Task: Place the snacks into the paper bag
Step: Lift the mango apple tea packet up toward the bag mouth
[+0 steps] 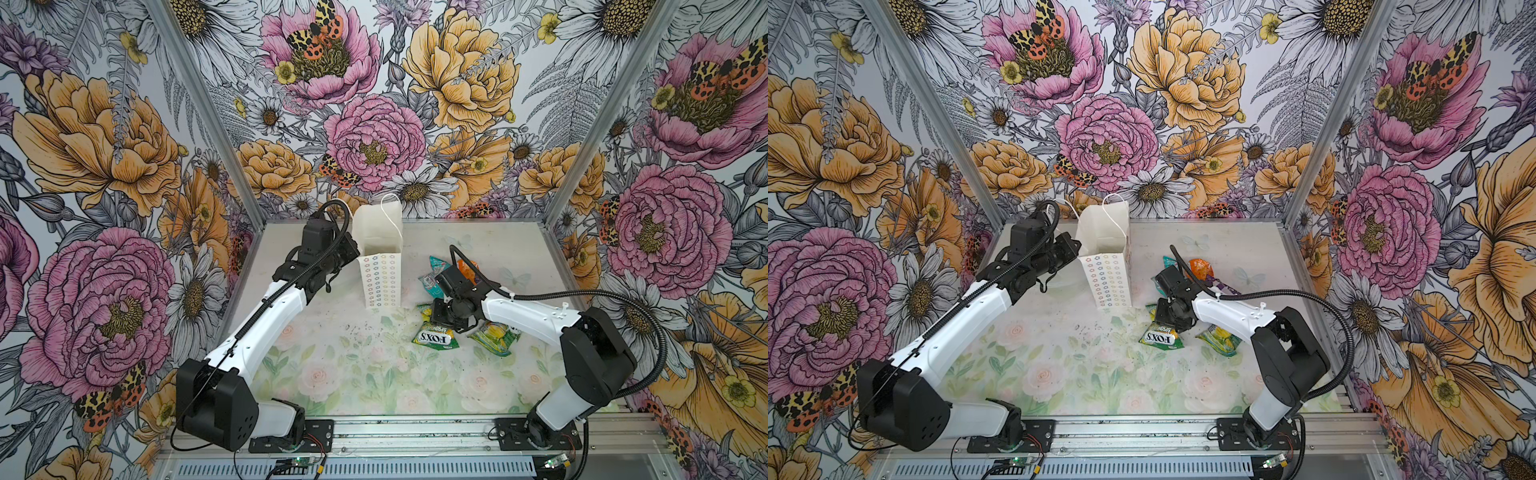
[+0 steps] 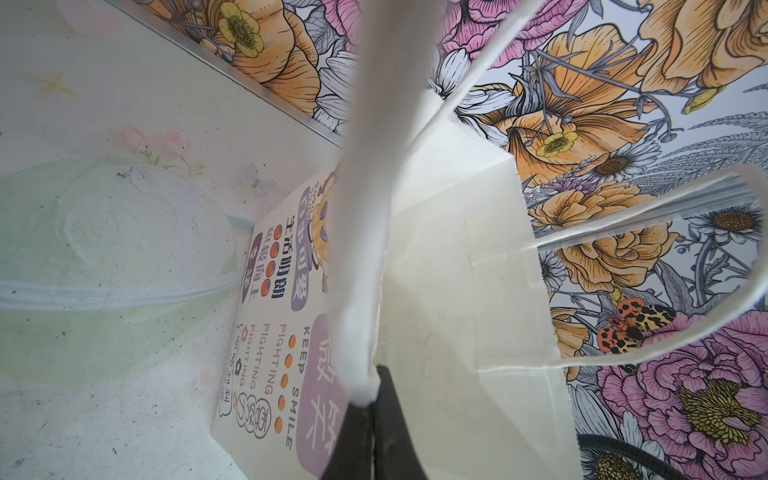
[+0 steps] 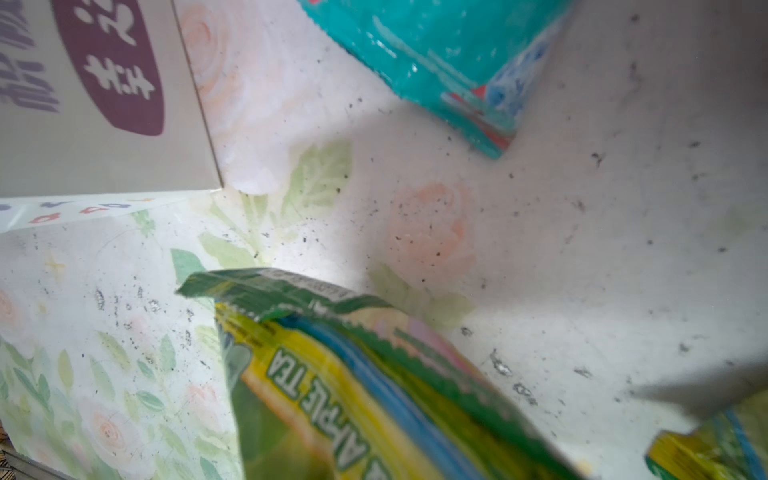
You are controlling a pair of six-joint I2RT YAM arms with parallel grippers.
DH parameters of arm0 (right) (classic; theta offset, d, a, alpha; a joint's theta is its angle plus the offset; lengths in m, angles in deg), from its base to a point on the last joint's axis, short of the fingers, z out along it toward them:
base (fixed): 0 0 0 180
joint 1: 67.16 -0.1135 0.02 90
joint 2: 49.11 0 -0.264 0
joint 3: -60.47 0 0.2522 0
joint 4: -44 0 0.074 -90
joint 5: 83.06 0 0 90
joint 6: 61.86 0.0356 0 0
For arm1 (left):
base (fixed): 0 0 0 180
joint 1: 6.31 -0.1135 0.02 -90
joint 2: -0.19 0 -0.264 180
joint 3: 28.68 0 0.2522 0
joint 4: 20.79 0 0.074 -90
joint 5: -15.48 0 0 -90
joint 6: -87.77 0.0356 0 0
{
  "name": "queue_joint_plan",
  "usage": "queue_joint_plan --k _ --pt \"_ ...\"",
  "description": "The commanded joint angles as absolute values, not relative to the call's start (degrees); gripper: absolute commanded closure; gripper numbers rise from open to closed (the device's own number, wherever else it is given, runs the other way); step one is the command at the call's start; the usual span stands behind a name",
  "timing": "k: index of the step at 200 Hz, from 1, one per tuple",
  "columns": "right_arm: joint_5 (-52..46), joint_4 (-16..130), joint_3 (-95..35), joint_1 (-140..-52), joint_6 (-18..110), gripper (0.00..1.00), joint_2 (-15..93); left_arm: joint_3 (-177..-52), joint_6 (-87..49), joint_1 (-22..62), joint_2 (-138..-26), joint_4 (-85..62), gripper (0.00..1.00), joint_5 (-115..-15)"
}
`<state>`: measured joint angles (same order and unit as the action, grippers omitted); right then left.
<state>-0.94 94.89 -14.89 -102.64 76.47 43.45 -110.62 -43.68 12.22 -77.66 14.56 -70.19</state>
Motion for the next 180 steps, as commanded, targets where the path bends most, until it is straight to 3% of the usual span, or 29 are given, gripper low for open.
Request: queue_joint_plan --k 1,81,119,180 --pt "-1.64 95.54 -20.96 -101.70 70.03 0.75 39.09 -110.54 -42.49 12.42 -77.42 15.39 1.00 -68.90" --pt "2.26 99.88 -40.78 -101.08 52.60 0.78 32.00 -110.39 -42.65 12.50 -77.51 15.41 1.00 -68.73" --pt "3.14 96.90 -55.59 -101.52 47.00 0.82 36.41 -110.39 -42.75 12.64 -77.60 15.47 1.00 -68.72" --pt "3.93 78.19 -72.72 -102.49 48.40 0.90 49.01 -110.60 -42.91 12.94 -77.77 15.37 1.00 -68.97"
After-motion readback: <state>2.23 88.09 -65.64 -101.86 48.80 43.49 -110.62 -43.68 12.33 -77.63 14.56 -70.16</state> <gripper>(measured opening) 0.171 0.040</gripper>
